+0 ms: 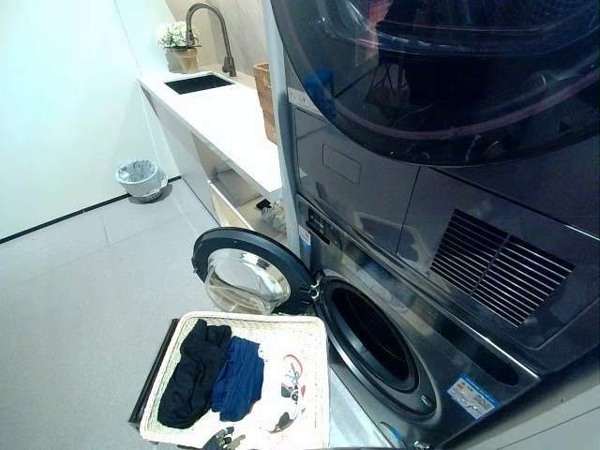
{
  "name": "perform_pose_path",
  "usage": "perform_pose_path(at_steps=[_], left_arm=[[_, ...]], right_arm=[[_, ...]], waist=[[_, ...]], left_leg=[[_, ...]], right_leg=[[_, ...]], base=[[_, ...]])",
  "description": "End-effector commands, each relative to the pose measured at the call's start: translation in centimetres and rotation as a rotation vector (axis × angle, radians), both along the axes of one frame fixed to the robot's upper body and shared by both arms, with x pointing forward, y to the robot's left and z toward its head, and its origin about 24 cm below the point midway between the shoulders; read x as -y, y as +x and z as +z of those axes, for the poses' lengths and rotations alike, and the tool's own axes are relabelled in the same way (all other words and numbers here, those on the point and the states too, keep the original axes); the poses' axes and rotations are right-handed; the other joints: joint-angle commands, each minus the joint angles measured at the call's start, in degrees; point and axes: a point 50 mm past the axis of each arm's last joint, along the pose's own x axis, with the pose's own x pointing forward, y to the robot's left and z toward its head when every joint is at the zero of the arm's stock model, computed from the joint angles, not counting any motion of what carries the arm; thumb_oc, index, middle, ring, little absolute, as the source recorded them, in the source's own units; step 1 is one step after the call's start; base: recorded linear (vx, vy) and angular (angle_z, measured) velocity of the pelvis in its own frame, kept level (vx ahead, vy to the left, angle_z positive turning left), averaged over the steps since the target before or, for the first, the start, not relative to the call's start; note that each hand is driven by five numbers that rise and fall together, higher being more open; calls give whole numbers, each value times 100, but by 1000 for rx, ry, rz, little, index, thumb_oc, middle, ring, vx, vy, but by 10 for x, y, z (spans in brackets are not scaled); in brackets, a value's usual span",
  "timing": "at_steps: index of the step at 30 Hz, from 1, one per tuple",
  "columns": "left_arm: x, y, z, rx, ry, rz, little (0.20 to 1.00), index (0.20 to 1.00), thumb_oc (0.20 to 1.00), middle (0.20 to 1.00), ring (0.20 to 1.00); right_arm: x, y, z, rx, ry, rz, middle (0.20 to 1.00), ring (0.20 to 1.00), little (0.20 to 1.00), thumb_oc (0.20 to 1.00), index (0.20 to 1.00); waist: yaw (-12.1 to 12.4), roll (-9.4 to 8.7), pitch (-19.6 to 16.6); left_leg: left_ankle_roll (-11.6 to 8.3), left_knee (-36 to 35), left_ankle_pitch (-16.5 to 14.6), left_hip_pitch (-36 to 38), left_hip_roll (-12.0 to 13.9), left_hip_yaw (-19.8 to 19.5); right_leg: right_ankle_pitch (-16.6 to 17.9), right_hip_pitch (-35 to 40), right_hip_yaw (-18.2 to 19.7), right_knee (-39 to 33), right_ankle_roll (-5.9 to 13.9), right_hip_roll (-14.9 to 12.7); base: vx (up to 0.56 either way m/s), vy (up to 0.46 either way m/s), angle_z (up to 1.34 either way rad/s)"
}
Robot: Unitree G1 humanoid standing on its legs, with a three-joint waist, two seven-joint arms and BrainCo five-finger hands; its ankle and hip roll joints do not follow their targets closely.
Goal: Put the clothes into the washing machine.
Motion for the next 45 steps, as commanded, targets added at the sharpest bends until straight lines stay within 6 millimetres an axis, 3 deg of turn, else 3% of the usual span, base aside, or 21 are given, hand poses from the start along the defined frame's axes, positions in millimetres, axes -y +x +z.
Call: perform_pose_path(at_steps=[1, 7, 11, 15, 20, 28, 37, 42, 45], left_arm=[[15, 20, 2, 48, 6, -21, 1000, 1000, 1000, 1000, 1000], [8, 25, 5, 101, 111, 14, 1000, 1000, 1000, 1000, 1000], [-10, 32, 13, 167, 286, 105, 1000, 1000, 1000, 1000, 1000], [-19, 43, 19, 222, 303, 172, 1000, 1000, 1000, 1000, 1000], [-25, 84, 40, 371, 383, 139, 1000, 1000, 1000, 1000, 1000], [-32, 133, 72, 516, 496, 195, 1000, 1000, 1000, 1000, 1000], [-51, 167, 104, 580, 622, 280, 1000, 1000, 1000, 1000, 1000], [-70, 191, 136, 663, 712, 332, 1000, 1000, 1000, 1000, 1000], [-89, 205, 165, 736, 804, 417, 1000, 1000, 1000, 1000, 1000]], right_arm=[[-13, 21, 3, 56, 23, 5, 1000, 1000, 1000, 1000, 1000], [-14, 30, 6, 122, -13, 18, 1000, 1000, 1000, 1000, 1000], [-12, 33, 7, 124, -20, 55, 1000, 1000, 1000, 1000, 1000], [-8, 40, 11, 161, -46, 69, 1000, 1000, 1000, 1000, 1000], [1, 74, 26, 264, -81, 101, 1000, 1000, 1000, 1000, 1000], [2, 108, 44, 374, -110, 143, 1000, 1000, 1000, 1000, 1000], [-11, 146, 64, 483, -90, 163, 1000, 1000, 1000, 1000, 1000], [-20, 174, 86, 607, -41, 111, 1000, 1000, 1000, 1000, 1000], [-27, 186, 99, 691, 18, 83, 1000, 1000, 1000, 1000, 1000]], waist=[[27, -206, 121], [41, -177, 142], [58, -172, 234], [69, -154, 329], [-33, -40, 795], [-177, -18, 1344], [-211, -187, 1788], [-212, -325, 2123], [-241, -469, 2315]], left_leg=[[405, 146, -58, -79, -499, 45], [413, -8, 12, -114, -510, -19], [436, 72, 21, -203, -548, -48], [447, 174, 30, -331, -578, -81], [507, 292, 110, -799, -604, -80], [562, 494, 183, -1377, -655, 36], [583, 936, 210, -2085, -708, 113], [580, 1315, 201, -2608, -714, 143], [576, 1502, 202, -2957, -690, 186]], right_leg=[[71, -172, 243, 341, 78, 43], [81, -229, 182, 330, 111, 22], [79, -326, 225, 406, 102, 3], [77, -444, 242, 497, 92, -25], [144, -1053, 374, 748, 73, -59], [333, -1633, 671, 801, 90, -36], [495, -2225, 844, 924, 76, -40], [570, -2716, 906, 1175, 70, -38], [627, -3034, 915, 1283, 56, 22]], base=[[23, 37, 0], [25, 52, 2], [22, 57, 4], [0, 55, 3], [-101, 102, 3], [-54, 93, -6], [-32, 57, -8], [-38, 62, -2], [-48, 33, -4]])
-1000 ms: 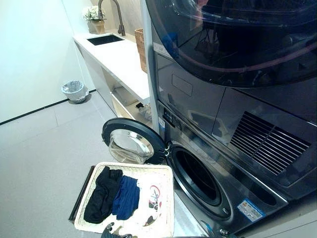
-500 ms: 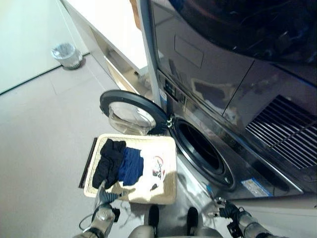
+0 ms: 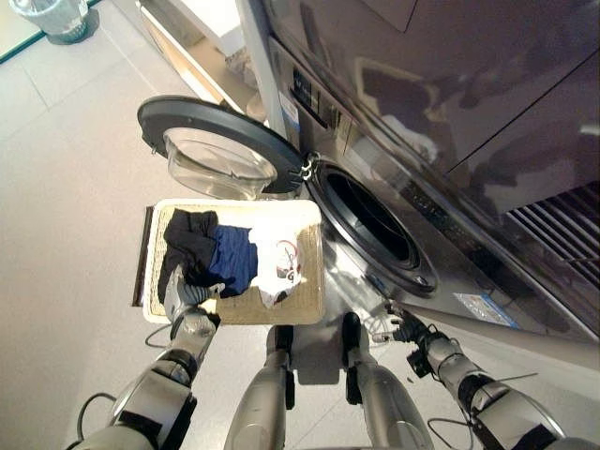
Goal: Put the clothes into the washing machine.
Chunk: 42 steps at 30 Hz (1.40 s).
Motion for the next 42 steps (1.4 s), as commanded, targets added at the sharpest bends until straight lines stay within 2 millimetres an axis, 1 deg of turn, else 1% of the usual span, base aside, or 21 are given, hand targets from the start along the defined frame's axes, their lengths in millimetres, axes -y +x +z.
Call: perform_pose_path(at_steps=[1, 3, 5, 7, 9, 12, 16, 17, 19, 22, 24, 29, 31, 37, 42], left_arm=[[-28, -10, 9, 31, 83, 149, 1000, 1000, 1000, 1000, 1000], [-37, -6, 25, 91, 128, 209, 1000, 1000, 1000, 1000, 1000], [-40, -4, 31, 115, 146, 230, 1000, 1000, 1000, 1000, 1000], [-49, -3, 42, 138, 192, 270, 1000, 1000, 1000, 1000, 1000], [-53, -3, 46, 138, 225, 290, 1000, 1000, 1000, 1000, 1000], [-65, -4, 57, 117, 295, 345, 1000, 1000, 1000, 1000, 1000], [-72, -5, 64, 93, 331, 386, 1000, 1000, 1000, 1000, 1000], [-76, -6, 66, 74, 349, 403, 1000, 1000, 1000, 1000, 1000], [-80, -6, 70, 52, 368, 415, 1000, 1000, 1000, 1000, 1000], [-84, -4, 76, 40, 368, 403, 1000, 1000, 1000, 1000, 1000], [-85, 0, 78, 12, 359, 363, 1000, 1000, 1000, 1000, 1000], [-79, 9, 82, -19, 365, 264, 1000, 1000, 1000, 1000, 1000], [-79, 14, 90, -21, 373, 227, 1000, 1000, 1000, 1000, 1000], [-87, 17, 103, -40, 362, 242, 1000, 1000, 1000, 1000, 1000], [-100, 13, 113, -25, 292, 307, 1000, 1000, 1000, 1000, 1000]], right_arm=[[-9, -7, -2, 49, 65, 14, 1000, 1000, 1000, 1000, 1000], [-12, -5, 2, 74, 78, 25, 1000, 1000, 1000, 1000, 1000], [-13, -5, 3, 84, 81, 26, 1000, 1000, 1000, 1000, 1000], [-13, -6, 4, 97, 89, 22, 1000, 1000, 1000, 1000, 1000], [-12, -6, 4, 105, 93, 16, 1000, 1000, 1000, 1000, 1000], [-10, -5, 8, 128, 105, 11, 1000, 1000, 1000, 1000, 1000], [-9, -2, 13, 152, 117, 11, 1000, 1000, 1000, 1000, 1000], [-10, -2, 15, 164, 126, 15, 1000, 1000, 1000, 1000, 1000], [-10, 0, 19, 179, 139, 18, 1000, 1000, 1000, 1000, 1000], [-12, 1, 23, 201, 158, 26, 1000, 1000, 1000, 1000, 1000], [-12, 2, 27, 216, 173, 29, 1000, 1000, 1000, 1000, 1000], [-12, 5, 35, 249, 186, 38, 1000, 1000, 1000, 1000, 1000], [-10, 6, 40, 268, 197, 42, 1000, 1000, 1000, 1000, 1000], [-6, 6, 45, 291, 214, 49, 1000, 1000, 1000, 1000, 1000], [-3, 4, 45, 296, 231, 37, 1000, 1000, 1000, 1000, 1000]], waist=[[-101, -287, -32], [-116, -349, 59], [-124, -375, 92], [-140, -429, 94], [-156, -463, 94], [-215, -531, 94], [-268, -564, 94], [-288, -572, 94], [-324, -592, 94], [-364, -622, 94], [-398, -630, 94], [-462, -623, 94], [-510, -625, 94], [-586, -655, 94], [-648, -696, 94]], left_leg=[[534, 326, 114, -396, -596, 82], [528, 440, 108, -577, -596, 80], [523, 506, 104, -671, -601, 78], [511, 675, 86, -938, -614, 78], [497, 797, 73, -1121, -617, 79], [484, 1083, 15, -1556, -623, 88], [470, 1306, -31, -1881, -602, 106], [471, 1471, -101, -2070, -579, 111], [468, 1621, -143, -2292, -563, 112], [461, 1745, -167, -2584, -545, 121], [449, 1844, -180, -2822, -557, 119], [440, 2079, -206, -3283, -595, 107], [425, 2203, -224, -3516, -611, 101], [392, 2335, -263, -3784, -618, 89], [363, 2456, -317, -3993, -614, 87]], right_leg=[[592, -257, 564, -146, 76, 140], [612, -424, 549, -80, 71, 163], [619, -494, 543, -58, 68, 169], [640, -706, 511, 1, 69, 173], [651, -857, 487, 53, 69, 175], [674, -1250, 451, 194, 79, 183], [689, -1577, 444, 300, 92, 175], [669, -1767, 452, 399, 101, 198], [681, -1994, 452, 479, 111, 208], [712, -2282, 447, 532, 124, 218], [741, -2516, 438, 576, 135, 228], [778, -2954, 418, 725, 138, 243], [801, -3163, 417, 801, 134, 256], [848, -3388, 415, 824, 153, 259], [885, -3562, 405, 840, 170, 262]], base=[[-46, 33, -3], [-41, 45, 0], [-19, 17, 0], [-23, 43, 2], [-16, 43, 3], [-11, 69, 4], [-21, 66, 3], [-4, 65, 1], [-8, 64, -1], [-15, 38, -4], [-6, 35, -2], [-11, 43, 0], [-13, 33, -7], [-2, 3, -1], [7, -8, -2]])
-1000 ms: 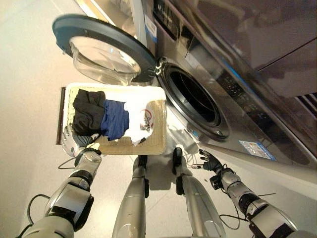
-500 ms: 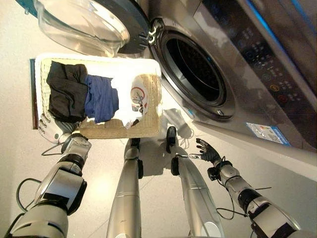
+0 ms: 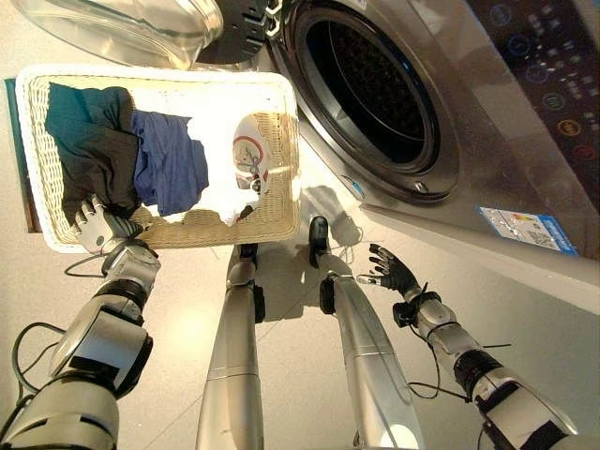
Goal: Put the clothes into the washing machine.
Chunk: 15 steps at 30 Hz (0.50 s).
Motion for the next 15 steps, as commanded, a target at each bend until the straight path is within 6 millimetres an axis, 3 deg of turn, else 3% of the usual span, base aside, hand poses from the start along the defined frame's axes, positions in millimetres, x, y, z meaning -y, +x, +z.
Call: perform_pose_path(at_steps=[1, 4, 7, 15], left_arm=[[-21, -13, 2, 14, -68, 102, 1000, 1000, 1000, 1000, 1000], [-24, -18, 0, 122, -184, 192, 1000, 1000, 1000, 1000, 1000], [-28, -26, 6, 399, -278, 368, 1000, 1000, 1000, 1000, 1000], [-17, -38, 14, 745, -195, 611, 1000, 1000, 1000, 1000, 1000]], right_arm=[[10, -22, -10, 1, 25, 6, 1000, 1000, 1000, 1000, 1000], [10, -23, -10, 3, 34, 1, 1000, 1000, 1000, 1000, 1000], [7, -26, -13, 3, 59, 0, 1000, 1000, 1000, 1000, 1000], [-8, -30, -15, 16, 122, -7, 1000, 1000, 1000, 1000, 1000]], waist=[[-6, -68, -95], [-13, -64, -95], [6, -69, -95], [151, -90, -95]], left_leg=[[288, 358, -140, -160, -511, 100], [274, 412, -153, -270, -509, 95], [253, 482, -215, -347, -503, 74], [193, 548, -285, -405, -500, -2]], right_leg=[[803, 36, 183, -744, 71, 323], [805, -54, 166, -720, 80, 320], [776, -110, 155, -692, 84, 326], [769, -123, 36, -660, 124, 303]], base=[[0, 0, 0], [0, 0, 0], [14, -30, 0], [15, -69, 2]])
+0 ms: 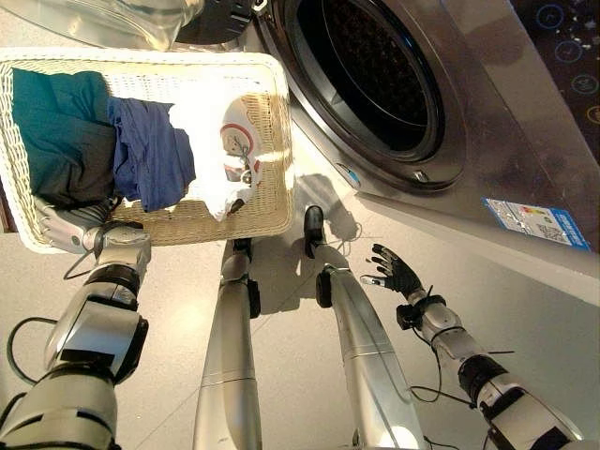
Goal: Put the clothes into the washing machine.
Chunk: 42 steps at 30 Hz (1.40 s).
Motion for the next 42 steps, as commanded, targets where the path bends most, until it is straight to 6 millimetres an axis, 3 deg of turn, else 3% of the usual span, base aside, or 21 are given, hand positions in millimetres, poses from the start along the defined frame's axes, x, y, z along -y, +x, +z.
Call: perform_pose_path(at_steps=[1, 5, 8, 9, 10, 11, 12, 19, 27, 33, 38, 42], left_arm=[[-18, -28, -8, 62, 35, 242, 1000, 1000, 1000, 1000, 1000], [-13, -22, 9, 146, 100, 237, 1000, 1000, 1000, 1000, 1000], [-12, -10, 29, 141, 180, 92, 1000, 1000, 1000, 1000, 1000], [-12, -7, 32, 132, 196, 50, 862, 862, 862, 862, 862], [-11, -3, 37, 111, 220, -9, 473, 473, 473, 473, 473], [-9, 2, 42, 92, 244, -75, 294, 294, 294, 294, 294], [-8, 5, 46, 53, 275, -119, 200, 200, 200, 200, 200], [-9, 23, 79, -174, 390, -332, 200, 200, 200, 200, 200], [-16, 26, 102, -286, 390, -363, 200, 200, 200, 200, 200], [-29, 18, 93, -326, 267, -274, 200, 200, 200, 200, 200], [-26, 17, 86, -339, 325, -260, 200, 200, 200, 200, 200], [-18, 16, 80, -148, 319, -350, 200, 200, 200, 200, 200]], right_arm=[[-5, -20, -10, 2, 65, -1, 1000, 1000, 1000, 1000, 1000], [-8, -16, -7, 15, 82, -2, 1000, 1000, 1000, 1000, 1000], [-8, -14, -3, 24, 95, 0, 1000, 1000, 1000, 1000, 1000], [-7, -13, -2, 26, 96, 2, 1000, 1000, 1000, 1000, 1000], [-7, -13, -1, 28, 99, 4, 1000, 1000, 1000, 1000, 1000], [-7, -12, -1, 31, 100, 9, 1000, 1000, 1000, 1000, 1000], [-7, -13, 0, 34, 103, 12, 1000, 1000, 1000, 1000, 1000], [-3, -10, 9, 79, 116, 54, 1000, 1000, 1000, 1000, 1000], [-6, -7, 24, 148, 150, 92, 1000, 1000, 1000, 1000, 1000], [-19, -3, 39, 211, 200, 129, 1000, 1000, 1000, 1000, 1000], [-32, -5, 60, 284, 240, 200, 1000, 1000, 1000, 1000, 1000], [-42, -10, 88, 381, 307, 312, 1000, 1000, 1000, 1000, 1000]], waist=[[154, -87, -94], [179, -94, -94], [159, -100, -94], [152, -104, -94], [147, -112, -94], [141, -124, -94], [131, -132, -94], [23, -193, -94], [-80, -195, -94], [-93, -184, -94], [-62, -176, -94], [58, -112, -94]], left_leg=[[240, 411, -258, -100, -546, 151], [205, 441, -287, -149, -539, 137], [189, 524, -324, -268, -538, 150], [189, 541, -334, -285, -538, 151], [188, 547, -342, -301, -534, 150], [184, 561, -348, -321, -528, 153], [185, 557, -348, -331, -524, 149], [200, 501, -324, -353, -489, 206], [184, 218, -244, -187, -449, 249], [185, 96, -230, -27, -444, 251], [192, -41, -155, 203, -400, 271], [184, -229, -86, 557, -369, 229]], right_leg=[[792, 83, 149, -743, 170, 245], [777, 61, 120, -738, 173, 234], [762, -37, 100, -675, 188, 237], [760, -53, 103, -662, 190, 242], [762, -66, 100, -661, 195, 246], [765, -79, 92, -655, 204, 250], [771, -92, 106, -645, 206, 267], [818, -120, 118, -673, 253, 313], [855, -17, 172, -899, 291, 302], [853, 88, 162, -990, 302, 275], [837, 245, 121, -975, 313, 257], [777, 515, 90, -983, 340, 236]], base=[[16, -42, 8], [7, -8, 3], [11, 4, 0], [0, 0, 0], [0, 0, 0], [0, 0, 0], [0, 0, 0], [0, 0, 0], [0, 0, 0], [0, 0, 0], [-34, -52, -1], [-25, -74, 3]])
